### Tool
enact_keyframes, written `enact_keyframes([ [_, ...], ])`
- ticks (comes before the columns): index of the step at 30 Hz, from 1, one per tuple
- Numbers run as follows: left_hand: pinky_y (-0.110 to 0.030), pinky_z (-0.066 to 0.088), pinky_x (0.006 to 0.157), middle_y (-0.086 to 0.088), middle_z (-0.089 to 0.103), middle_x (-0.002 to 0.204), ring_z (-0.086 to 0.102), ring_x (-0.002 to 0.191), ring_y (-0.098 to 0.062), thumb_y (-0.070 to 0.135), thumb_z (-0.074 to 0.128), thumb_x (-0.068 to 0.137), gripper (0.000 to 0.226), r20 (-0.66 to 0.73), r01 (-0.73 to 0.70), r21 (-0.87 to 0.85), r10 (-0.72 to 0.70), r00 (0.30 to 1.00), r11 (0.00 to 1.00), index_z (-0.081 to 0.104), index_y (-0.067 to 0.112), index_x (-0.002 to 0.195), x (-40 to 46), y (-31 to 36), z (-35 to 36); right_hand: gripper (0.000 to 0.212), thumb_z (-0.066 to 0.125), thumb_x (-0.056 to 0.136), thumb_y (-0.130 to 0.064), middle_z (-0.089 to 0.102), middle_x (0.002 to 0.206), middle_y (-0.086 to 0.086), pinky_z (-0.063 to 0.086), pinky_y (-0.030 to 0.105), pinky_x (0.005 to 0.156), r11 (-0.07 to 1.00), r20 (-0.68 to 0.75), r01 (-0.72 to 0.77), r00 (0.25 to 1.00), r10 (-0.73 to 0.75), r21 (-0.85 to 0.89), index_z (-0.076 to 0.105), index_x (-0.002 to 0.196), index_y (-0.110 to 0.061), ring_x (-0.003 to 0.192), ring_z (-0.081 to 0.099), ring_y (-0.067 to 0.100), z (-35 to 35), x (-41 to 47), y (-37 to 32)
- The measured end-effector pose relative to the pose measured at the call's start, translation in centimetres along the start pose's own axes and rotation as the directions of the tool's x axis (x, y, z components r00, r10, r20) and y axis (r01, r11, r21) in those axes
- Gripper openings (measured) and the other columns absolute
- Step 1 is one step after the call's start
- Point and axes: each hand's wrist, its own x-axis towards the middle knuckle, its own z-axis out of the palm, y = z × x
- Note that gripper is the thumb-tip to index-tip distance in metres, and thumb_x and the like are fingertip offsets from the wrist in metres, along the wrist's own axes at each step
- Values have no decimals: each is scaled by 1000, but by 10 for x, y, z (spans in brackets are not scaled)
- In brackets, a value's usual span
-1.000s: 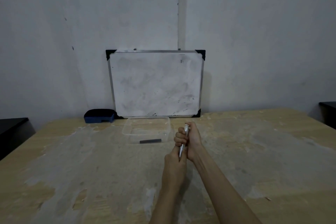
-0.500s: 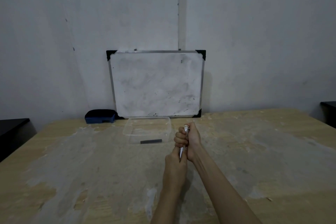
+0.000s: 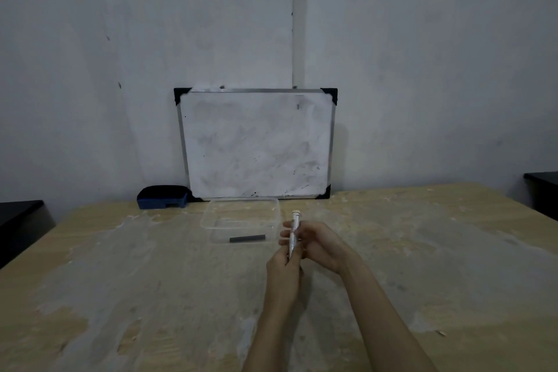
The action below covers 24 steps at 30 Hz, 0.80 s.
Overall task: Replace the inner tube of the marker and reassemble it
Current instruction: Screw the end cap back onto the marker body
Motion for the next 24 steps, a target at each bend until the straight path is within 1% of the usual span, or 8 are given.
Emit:
enact_keyframes([
  [2, -13, 39, 44, 3, 53, 67, 47, 55, -4, 21, 40, 97, 22, 1, 24, -7, -24, 1000, 1000, 59, 10, 96, 2, 0, -1, 15, 44, 90, -4, 60, 85, 7, 53, 25, 69, 966, 40, -72, 996, 84, -249, 58, 93, -5, 78, 59, 16, -7, -6, -1],
  [4, -13, 45, 51, -2, 57, 87, 54, 68, -4, 20, 39, 97, 16, 37, 79, -35, -77, 996, 996, 49, 10, 105, 3, 0, 0, 14, 49, 91, -9, 62, 85, 5, 53, 25, 69, 910, 48, -112, 988, 143, -400, 63, 89, -9, 79, 59, 16, -10, -8, -2],
  [8, -13, 46, 49, 4, 59, 82, 57, 65, -8, 23, 38, 97, 22, 81, 124, -43, -120, 989, 991, 43, 10, 113, 1, 5, 6, 13, 52, 91, -14, 60, 81, 6, 47, 24, 57, 881, -76, -153, 988, 133, -449, 61, 94, -5, 70, 55, 17, -10, -3, -7],
  [11, -13, 46, 63, 11, 59, 88, 57, 78, -2, 27, 35, 98, 23, 118, 72, -14, -70, 991, 997, 49, 20, 114, 0, 5, 5, 15, 55, 89, -15, 61, 78, 7, 52, 27, 60, 878, -191, -176, 977, 98, -446, 60, 96, -3, 69, 58, 18, -12, 5, -12],
  [14, -11, 40, 65, 10, 56, 90, 51, 80, 3, 28, 40, 96, 18, 37, 19, 105, -23, 999, 994, 49, 19, 109, 2, 2, 4, 16, 55, 90, -14, 53, 65, 7, 48, 24, 51, 831, -293, -230, 952, 85, -506, 57, 77, -4, 56, 52, 15, -8, 16, -17],
  [16, -13, 40, 64, 0, 57, 97, 53, 82, -6, 28, 49, 92, 28, -29, 15, 180, -10, 1000, 983, 47, 13, 115, 9, 2, 3, 25, 55, 90, -12, 47, 58, 7, 43, 22, 41, 825, -366, -233, 930, 35, -514, 49, 66, -6, 47, 44, 14, -8, 25, -20],
  [19, -22, 47, 75, -5, 52, 108, 55, 95, -17, 27, 57, 87, 36, 9, -15, 351, 13, 1000, 936, 46, 11, 118, 21, 4, 6, 27, 61, 86, -11, 48, 57, 6, 40, 22, 42, 817, -436, -225, 899, -37, -532, 49, 63, -6, 46, 44, 12, -11, 41, -22],
  [24, -28, 49, 87, -8, 54, 118, 55, 105, -21, 28, 55, 88, 34, 18, -13, 535, 3, 1000, 845, 50, 8, 115, 31, -4, 13, 37, 69, 79, -22, 47, 54, 3, 32, 22, 42, 601, -450, -278, 880, -154, -749, 42, 55, -11, 45, 42, 11, -15, 62, -15],
])
